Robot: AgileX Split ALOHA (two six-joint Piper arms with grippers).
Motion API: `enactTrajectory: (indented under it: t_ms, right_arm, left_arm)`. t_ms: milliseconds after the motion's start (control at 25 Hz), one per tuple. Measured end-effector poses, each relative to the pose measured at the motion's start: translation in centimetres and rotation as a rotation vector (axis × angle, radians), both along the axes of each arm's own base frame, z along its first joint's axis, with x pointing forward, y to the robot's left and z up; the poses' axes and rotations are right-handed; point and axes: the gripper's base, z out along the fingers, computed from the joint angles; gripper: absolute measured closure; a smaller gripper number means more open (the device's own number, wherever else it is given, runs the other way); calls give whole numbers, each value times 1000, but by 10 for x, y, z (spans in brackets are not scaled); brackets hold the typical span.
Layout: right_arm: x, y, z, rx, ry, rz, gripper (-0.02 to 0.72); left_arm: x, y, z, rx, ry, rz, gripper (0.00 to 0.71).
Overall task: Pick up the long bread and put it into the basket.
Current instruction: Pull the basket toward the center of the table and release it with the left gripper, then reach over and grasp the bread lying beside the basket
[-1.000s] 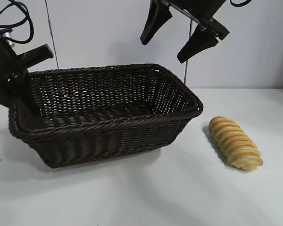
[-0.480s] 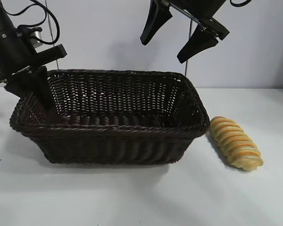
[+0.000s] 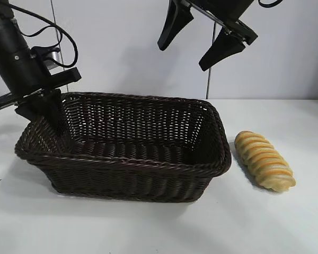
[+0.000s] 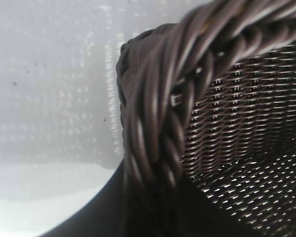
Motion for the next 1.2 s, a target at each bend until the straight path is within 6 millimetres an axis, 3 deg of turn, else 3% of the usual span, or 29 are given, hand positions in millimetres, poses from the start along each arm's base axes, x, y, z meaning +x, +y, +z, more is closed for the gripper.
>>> enactTrajectory:
  t_ms: [200, 440, 520, 720, 1200]
  right_arm:
    - [0, 0, 0, 0, 2, 1, 60]
    - [0, 0, 0, 0, 2, 1, 60]
    - [0, 0, 0, 0, 2, 1, 60]
    - [0, 0, 0, 0, 2, 1, 60]
    - [0, 0, 0, -1, 3, 2, 60]
  left_arm:
    - [1, 3, 1, -2, -2, 8, 582]
    - [4, 10, 1, -7, -8, 32, 273]
    - [4, 10, 1, -7, -9, 33, 226]
    - [3, 10, 7, -6, -24, 31, 196]
    - [-8, 13, 66, -13, -151, 26, 193]
